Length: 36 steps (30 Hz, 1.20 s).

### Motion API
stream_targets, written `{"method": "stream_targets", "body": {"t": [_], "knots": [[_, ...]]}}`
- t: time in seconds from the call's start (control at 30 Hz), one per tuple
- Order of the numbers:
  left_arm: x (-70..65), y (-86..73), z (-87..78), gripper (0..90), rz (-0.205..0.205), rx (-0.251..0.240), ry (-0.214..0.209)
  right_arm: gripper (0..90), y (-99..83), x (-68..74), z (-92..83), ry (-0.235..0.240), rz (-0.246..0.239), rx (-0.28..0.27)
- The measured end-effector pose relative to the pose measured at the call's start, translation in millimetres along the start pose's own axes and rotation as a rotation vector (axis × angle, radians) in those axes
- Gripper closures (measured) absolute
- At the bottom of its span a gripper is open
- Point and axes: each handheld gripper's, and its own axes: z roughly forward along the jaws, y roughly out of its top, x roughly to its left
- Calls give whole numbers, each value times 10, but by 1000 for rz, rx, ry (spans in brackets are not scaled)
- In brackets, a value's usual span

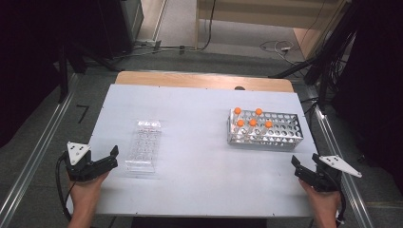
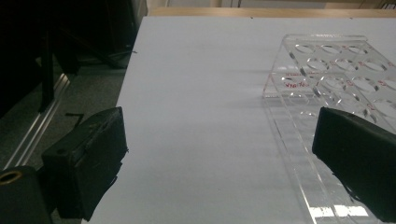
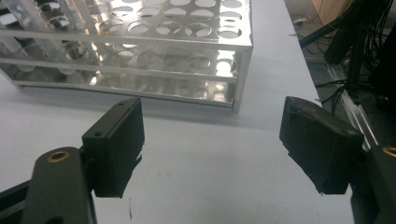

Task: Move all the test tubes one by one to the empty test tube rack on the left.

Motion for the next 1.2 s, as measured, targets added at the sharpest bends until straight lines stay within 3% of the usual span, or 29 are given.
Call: {"method": "stream_targets", "body": {"t": [0.27,0.53,0.87,1.2], "knots": [[23,-4,-2,41,-18,-4,5,208,47,76,16,11,-6,4],[12,-2,20,42,-13,1,9,223,184,210,60,62,-18,-37],[23,-9,17,46,-17,5,15,237,355,480,258,130,-47,-40],[22,-5,22,47,-18,3,16,266,455,608,410,164,-74,-54]]}}
